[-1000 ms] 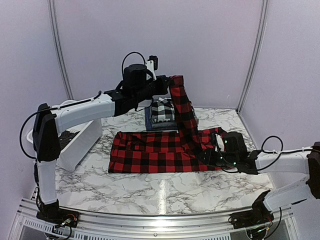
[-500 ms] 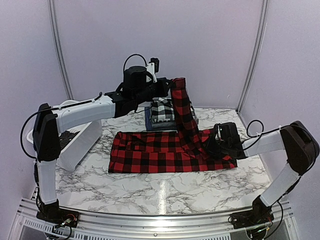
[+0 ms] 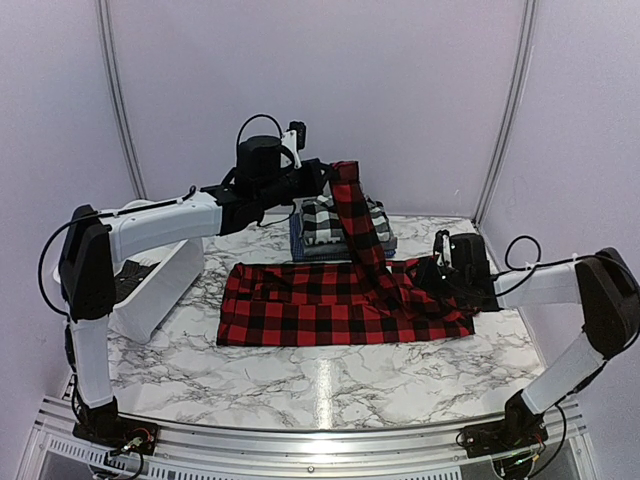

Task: Fold and stack the long sleeve shirts
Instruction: Smooth out the rectangle-folded shirt at the center of the board.

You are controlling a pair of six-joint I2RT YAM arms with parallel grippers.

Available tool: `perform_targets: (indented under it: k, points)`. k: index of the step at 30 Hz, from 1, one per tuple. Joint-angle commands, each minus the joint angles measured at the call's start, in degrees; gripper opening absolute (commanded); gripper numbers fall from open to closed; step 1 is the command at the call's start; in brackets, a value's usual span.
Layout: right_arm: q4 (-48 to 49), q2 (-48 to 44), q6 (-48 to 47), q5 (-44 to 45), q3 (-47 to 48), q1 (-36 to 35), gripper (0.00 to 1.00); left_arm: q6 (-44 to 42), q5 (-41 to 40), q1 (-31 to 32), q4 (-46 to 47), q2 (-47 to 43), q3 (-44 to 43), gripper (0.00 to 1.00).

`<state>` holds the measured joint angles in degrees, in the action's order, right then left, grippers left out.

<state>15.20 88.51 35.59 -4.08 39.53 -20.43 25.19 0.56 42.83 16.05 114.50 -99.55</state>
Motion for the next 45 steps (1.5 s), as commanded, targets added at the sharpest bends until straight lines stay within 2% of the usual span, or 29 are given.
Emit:
perform_targets:
  k: [1,7,10,18,21,26,29,37,45]
  points:
    - [3.4,-6.2,-8.0,-6.9,-3.4,-1.2,0.43,1.4,0.9,-0.7,2.0,-1.2,-2.1,0.00]
    - [3.5,-6.4,-14.6,-9.4,-6.2,-5.5,0.44,3.0,2.2,-1.0,2.0,0.8,-4.3,0.00]
    - [3.1,-6.6,-15.8,-7.1,-7.2,-7.7,0.44,3.7,2.5,-1.4,2.0,1.2,-4.9,0.00]
    - [2.7,-7.4,-16.2,-1.0,-8.0,-7.9,0.44,4.1,3.6,-1.8,2.0,1.6,-5.6,0.00]
    - [2.2,-6.0,-16.7,0.7,-6.3,-7.9,0.38,4.2,4.2,-1.9,2.0,1.5,-5.6,0.00]
    - [0.1,-4.2,-17.2,3.6,-2.6,-7.9,0.12,3.8,5.5,-1.9,2.0,1.2,-5.2,0.00]
    - [-2.3,-3.4,-17.2,8.4,-0.6,-7.8,0.00,3.3,7.0,-2.0,2.0,0.7,-4.6,0.00]
    - [-9.7,-0.1,-15.8,20.2,6.4,-6.9,0.00,1.3,15.7,-3.6,2.1,-2.7,0.3,0.00]
    - [-12.1,2.3,-20.3,26.6,10.8,-4.6,0.00,-3.5,26.8,-5.5,2.0,-10.3,14.4,0.00]
